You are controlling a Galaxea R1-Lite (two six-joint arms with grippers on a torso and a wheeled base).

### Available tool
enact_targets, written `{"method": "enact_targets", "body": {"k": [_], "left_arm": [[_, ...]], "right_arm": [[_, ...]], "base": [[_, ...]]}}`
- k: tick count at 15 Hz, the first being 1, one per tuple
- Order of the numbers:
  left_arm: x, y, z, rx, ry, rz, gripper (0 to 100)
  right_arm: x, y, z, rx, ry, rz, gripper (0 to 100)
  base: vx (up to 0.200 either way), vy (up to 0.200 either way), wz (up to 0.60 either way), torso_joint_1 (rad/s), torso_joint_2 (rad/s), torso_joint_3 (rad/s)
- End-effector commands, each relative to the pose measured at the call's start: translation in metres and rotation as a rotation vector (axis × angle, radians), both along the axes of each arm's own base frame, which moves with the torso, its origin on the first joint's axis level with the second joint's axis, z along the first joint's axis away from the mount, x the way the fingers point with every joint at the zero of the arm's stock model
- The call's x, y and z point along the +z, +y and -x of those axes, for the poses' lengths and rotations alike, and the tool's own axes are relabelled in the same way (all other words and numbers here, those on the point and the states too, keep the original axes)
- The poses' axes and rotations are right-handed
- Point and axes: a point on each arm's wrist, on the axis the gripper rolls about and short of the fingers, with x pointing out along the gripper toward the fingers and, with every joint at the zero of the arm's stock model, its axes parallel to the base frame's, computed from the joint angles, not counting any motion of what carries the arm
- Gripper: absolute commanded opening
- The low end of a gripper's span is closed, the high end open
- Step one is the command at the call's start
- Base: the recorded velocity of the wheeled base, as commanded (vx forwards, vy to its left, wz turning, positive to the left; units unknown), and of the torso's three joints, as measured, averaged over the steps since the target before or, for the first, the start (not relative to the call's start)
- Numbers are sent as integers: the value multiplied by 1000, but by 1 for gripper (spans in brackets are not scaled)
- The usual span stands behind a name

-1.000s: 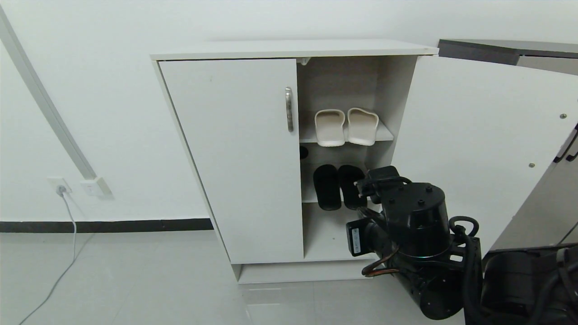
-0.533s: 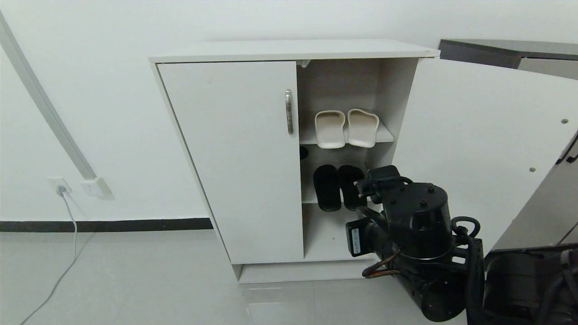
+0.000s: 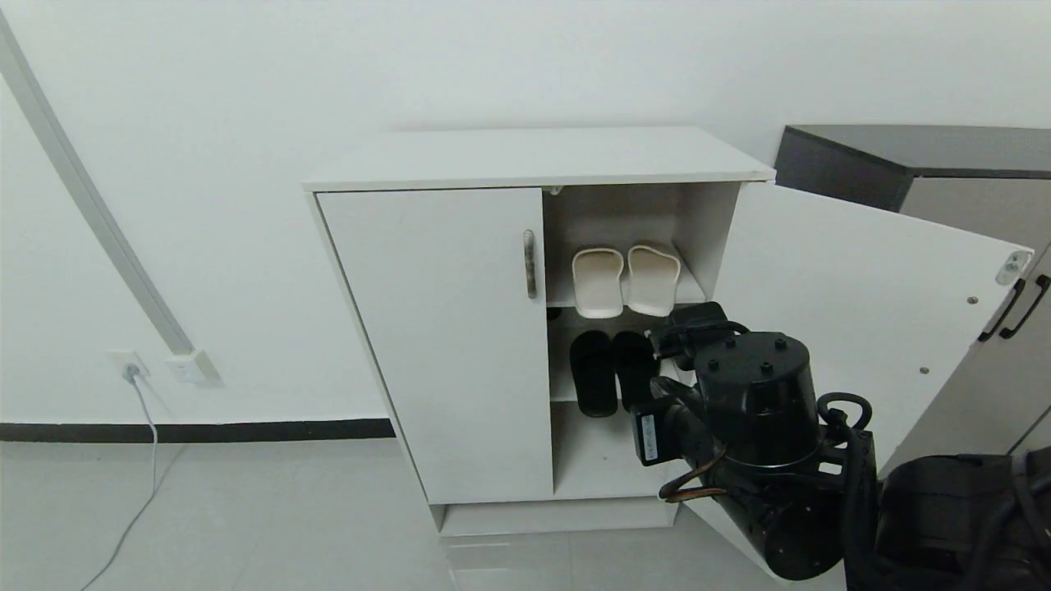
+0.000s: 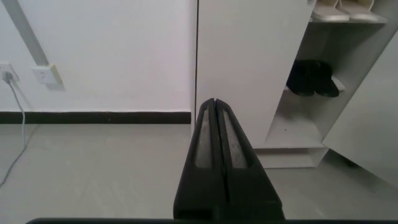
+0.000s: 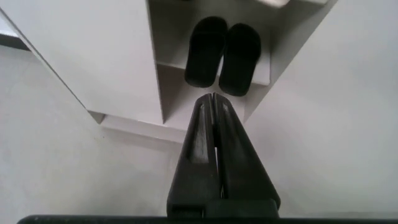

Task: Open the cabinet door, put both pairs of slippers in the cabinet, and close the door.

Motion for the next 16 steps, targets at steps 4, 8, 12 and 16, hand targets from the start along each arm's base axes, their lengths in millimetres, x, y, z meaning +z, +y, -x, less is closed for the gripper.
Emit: {"method": "enact_targets", "body": {"k": [4, 8, 12, 16], "left_arm": [[0, 0, 0, 1, 1, 1, 0], [0, 0, 0, 1, 1, 1, 0], [0, 0, 0, 1, 1, 1, 0], [0, 0, 0, 1, 1, 1, 0]], "right_arm": [[0, 0, 0, 0, -1, -1, 0], [-1, 0, 0, 0, 2, 3, 0], [-1, 0, 0, 0, 2, 3, 0], [-1, 0, 0, 0, 3, 4, 0]], "base": [[0, 0, 0, 141, -466, -331], [0, 0, 0, 172, -486, -322], [0, 0, 0, 192, -503, -319], [0, 0, 0, 223, -532, -317]]}}
